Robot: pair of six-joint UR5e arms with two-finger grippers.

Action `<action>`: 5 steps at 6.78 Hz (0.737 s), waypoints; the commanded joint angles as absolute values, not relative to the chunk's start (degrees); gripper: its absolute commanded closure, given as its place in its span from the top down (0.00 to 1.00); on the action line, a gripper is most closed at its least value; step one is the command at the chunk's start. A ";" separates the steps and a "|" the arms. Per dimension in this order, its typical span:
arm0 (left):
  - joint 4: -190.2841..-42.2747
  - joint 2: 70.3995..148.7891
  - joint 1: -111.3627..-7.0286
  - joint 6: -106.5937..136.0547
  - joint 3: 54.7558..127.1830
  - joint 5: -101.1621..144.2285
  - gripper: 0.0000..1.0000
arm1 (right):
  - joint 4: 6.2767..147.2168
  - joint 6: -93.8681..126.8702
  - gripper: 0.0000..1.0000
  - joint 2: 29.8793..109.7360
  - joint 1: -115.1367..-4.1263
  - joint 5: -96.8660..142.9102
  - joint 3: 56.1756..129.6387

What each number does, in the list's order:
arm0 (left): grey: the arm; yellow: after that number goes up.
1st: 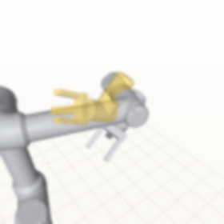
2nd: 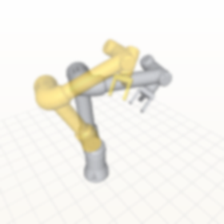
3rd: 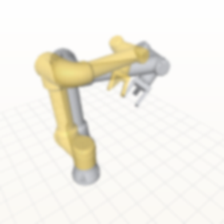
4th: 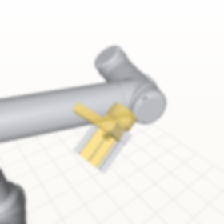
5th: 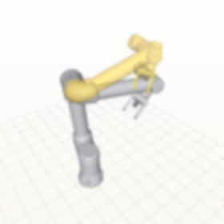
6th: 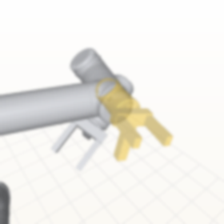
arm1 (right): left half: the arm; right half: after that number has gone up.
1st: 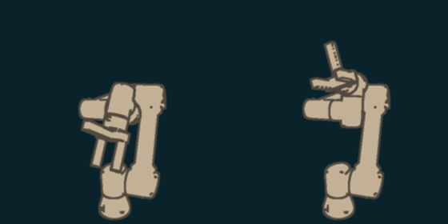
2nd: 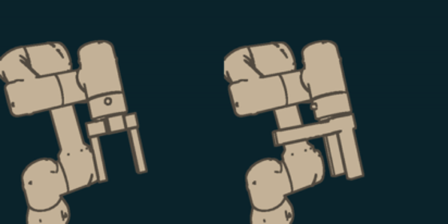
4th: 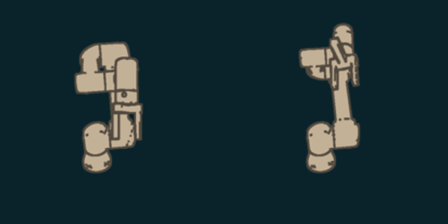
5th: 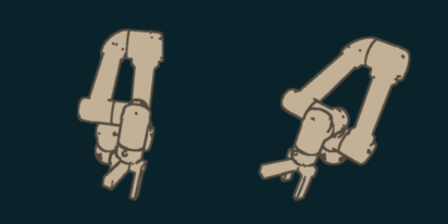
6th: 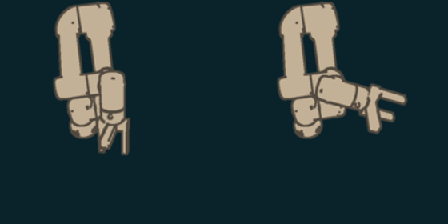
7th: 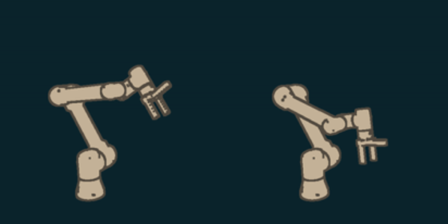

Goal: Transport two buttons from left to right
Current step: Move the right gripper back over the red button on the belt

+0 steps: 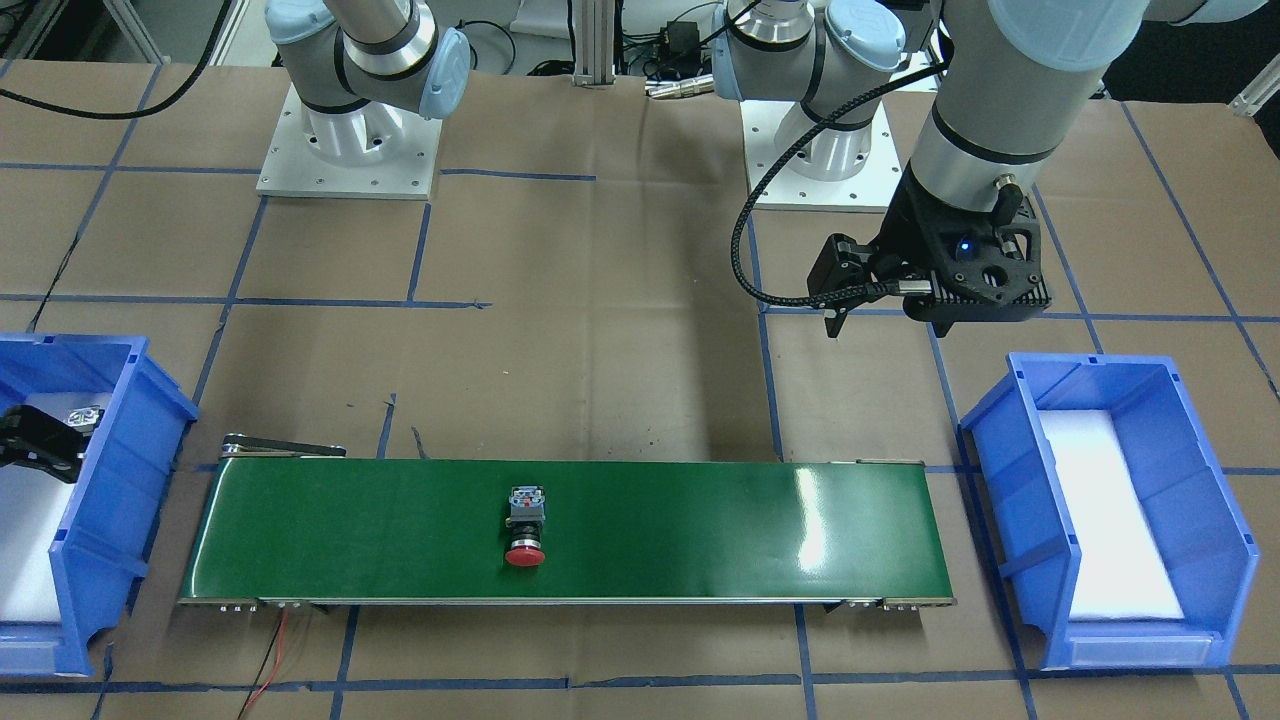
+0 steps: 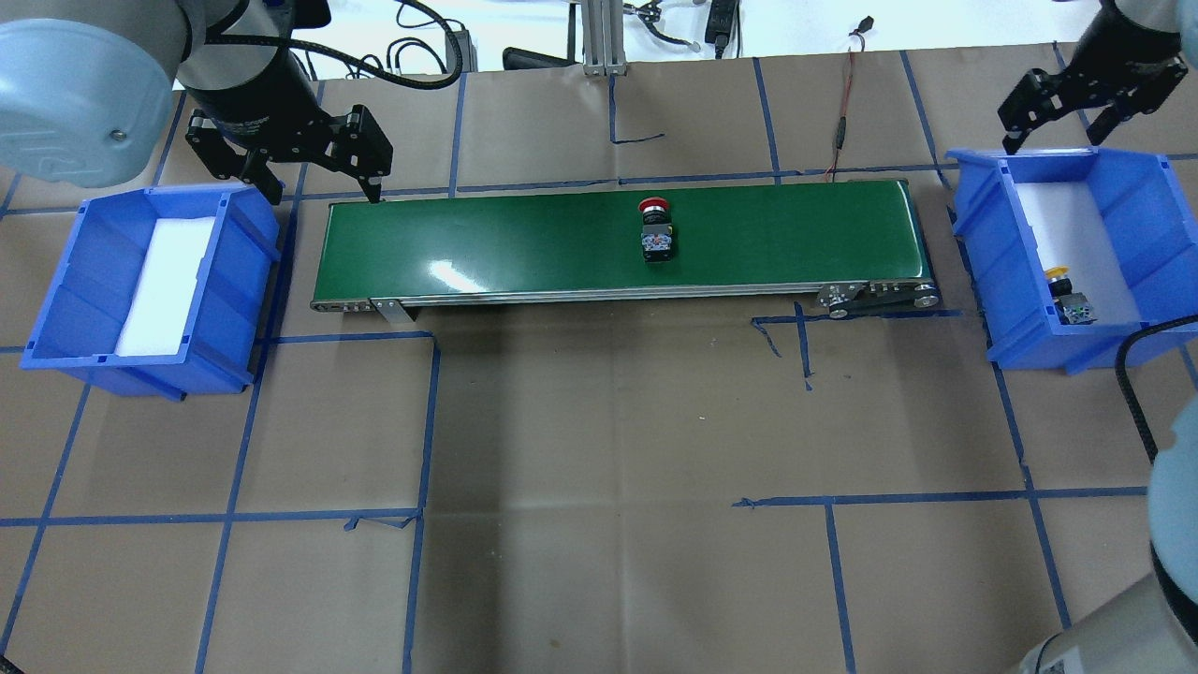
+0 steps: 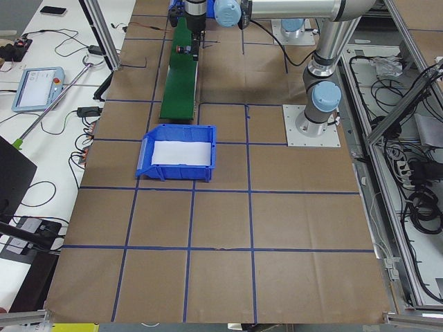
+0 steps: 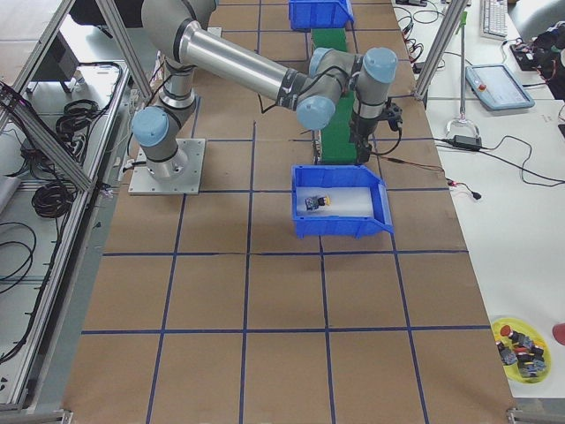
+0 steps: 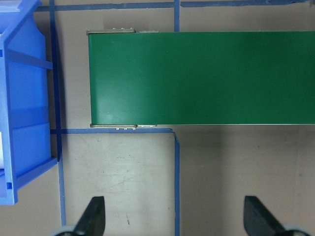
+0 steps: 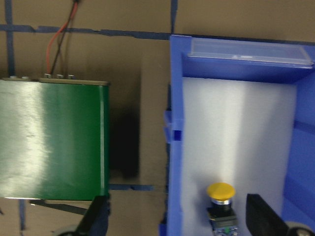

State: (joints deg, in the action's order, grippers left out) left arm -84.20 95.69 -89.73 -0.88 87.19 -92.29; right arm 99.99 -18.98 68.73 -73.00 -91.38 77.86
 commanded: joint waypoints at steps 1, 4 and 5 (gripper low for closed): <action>-84.20 95.63 -89.74 -0.88 87.19 -92.37 1.00 | 98.17 -5.34 1.00 70.39 -84.84 -90.88 76.29; -84.20 95.62 -89.74 -0.79 87.19 -92.29 1.00 | 98.52 -3.07 1.00 71.80 -90.78 -81.80 78.03; -84.20 95.62 -89.74 -0.88 87.19 -92.29 1.00 | 100.70 -3.51 1.00 73.63 -90.79 -82.35 82.05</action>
